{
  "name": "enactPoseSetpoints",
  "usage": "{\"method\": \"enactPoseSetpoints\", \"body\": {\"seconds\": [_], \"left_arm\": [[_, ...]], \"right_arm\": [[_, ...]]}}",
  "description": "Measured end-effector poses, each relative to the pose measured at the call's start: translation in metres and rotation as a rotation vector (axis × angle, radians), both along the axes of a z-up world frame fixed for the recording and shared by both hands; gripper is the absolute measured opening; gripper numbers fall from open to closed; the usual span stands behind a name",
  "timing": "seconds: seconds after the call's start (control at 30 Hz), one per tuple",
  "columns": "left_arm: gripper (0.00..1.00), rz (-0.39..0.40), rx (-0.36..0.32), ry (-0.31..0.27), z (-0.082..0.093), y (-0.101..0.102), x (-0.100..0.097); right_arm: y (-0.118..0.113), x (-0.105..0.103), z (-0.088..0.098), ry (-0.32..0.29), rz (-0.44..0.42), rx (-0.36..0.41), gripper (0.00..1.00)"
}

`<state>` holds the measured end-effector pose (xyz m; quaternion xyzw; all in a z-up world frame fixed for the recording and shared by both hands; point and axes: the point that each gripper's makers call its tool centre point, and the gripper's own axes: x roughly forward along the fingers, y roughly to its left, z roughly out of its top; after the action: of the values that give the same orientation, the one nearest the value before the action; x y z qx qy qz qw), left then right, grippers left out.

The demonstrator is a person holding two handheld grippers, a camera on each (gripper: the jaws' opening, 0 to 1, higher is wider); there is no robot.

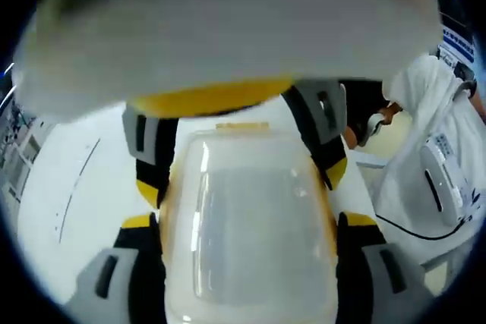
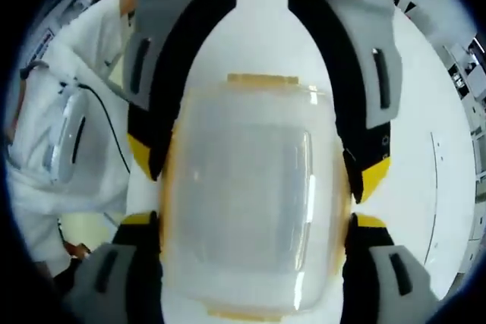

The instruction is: Snap each plastic latch of the storage box into its locked position after aligning the lid with the box until every specified latch is closed and the lid sits flush.

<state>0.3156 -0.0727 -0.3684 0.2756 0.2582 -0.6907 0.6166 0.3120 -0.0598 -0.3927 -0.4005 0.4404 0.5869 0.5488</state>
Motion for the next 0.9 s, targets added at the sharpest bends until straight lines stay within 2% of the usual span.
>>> {"method": "enactPoseSetpoints", "body": {"seconds": [0.07,0.27,0.33,0.43,0.7,0.77,0.9], "left_arm": [[0.92,-0.005,-0.011,0.003,0.000,-0.001,0.000],[0.92,-0.011,-0.026,0.005,0.000,0.000,-0.002],[0.93,-0.013,-0.049,0.007,0.001,0.000,-0.003],[0.95,-0.015,-0.071,0.004,0.001,0.001,-0.004],[0.95,-0.022,-0.119,-0.001,0.006,0.004,-0.006],[0.93,-0.027,-0.113,-0.010,0.009,0.006,-0.007],[0.91,-0.031,-0.107,-0.037,0.015,0.010,-0.004]], "right_arm": [[0.001,0.000,-0.001,0.008,0.007,0.021,1.00],[0.002,0.000,-0.002,0.007,0.012,0.000,1.00],[0.001,0.000,-0.002,0.006,0.013,0.003,1.00],[0.000,0.000,0.000,-0.001,0.013,0.044,1.00],[-0.001,0.000,0.003,-0.013,0.020,0.078,1.00],[-0.001,0.000,0.005,-0.008,0.016,0.115,1.00],[0.000,-0.001,0.007,-0.020,0.015,0.140,1.00]]}}
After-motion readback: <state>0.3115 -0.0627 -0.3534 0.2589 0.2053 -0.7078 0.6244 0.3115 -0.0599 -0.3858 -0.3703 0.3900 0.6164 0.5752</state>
